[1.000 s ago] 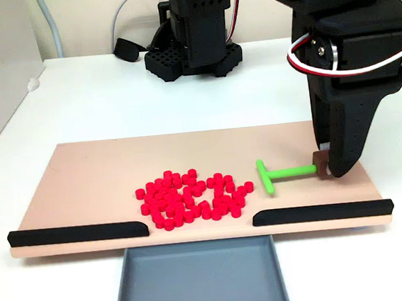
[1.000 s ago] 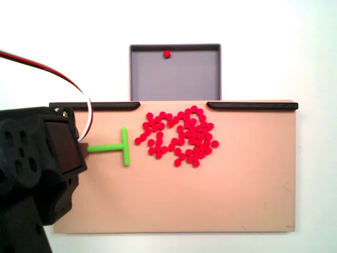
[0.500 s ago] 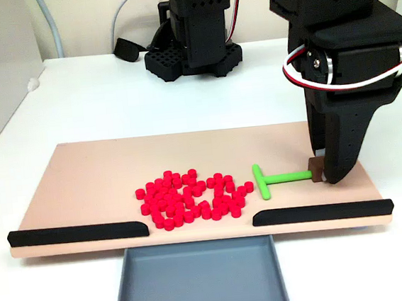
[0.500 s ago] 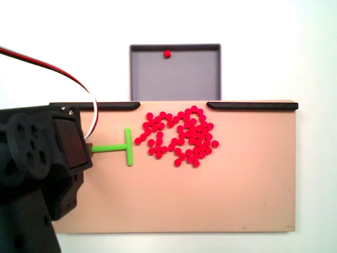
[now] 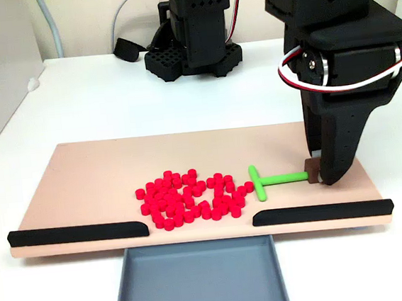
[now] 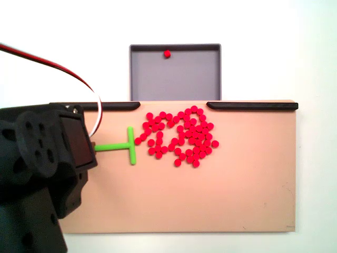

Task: Gather the left side granules

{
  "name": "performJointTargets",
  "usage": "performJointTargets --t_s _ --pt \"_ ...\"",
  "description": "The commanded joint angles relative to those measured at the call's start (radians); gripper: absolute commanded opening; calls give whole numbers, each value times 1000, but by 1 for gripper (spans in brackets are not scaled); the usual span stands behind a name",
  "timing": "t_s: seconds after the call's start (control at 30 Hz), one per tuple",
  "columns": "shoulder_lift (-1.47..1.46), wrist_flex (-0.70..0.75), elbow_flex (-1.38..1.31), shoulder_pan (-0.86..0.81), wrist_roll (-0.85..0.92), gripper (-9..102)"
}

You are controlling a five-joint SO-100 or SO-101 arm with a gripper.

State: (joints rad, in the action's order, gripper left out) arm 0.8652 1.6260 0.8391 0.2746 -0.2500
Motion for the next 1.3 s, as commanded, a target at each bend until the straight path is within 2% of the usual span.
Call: performJointTargets --t_s 0.0,1.27 --pt "9 -2 -26 -14 8 0" --pt "15 -2 -26 -91 67 0"
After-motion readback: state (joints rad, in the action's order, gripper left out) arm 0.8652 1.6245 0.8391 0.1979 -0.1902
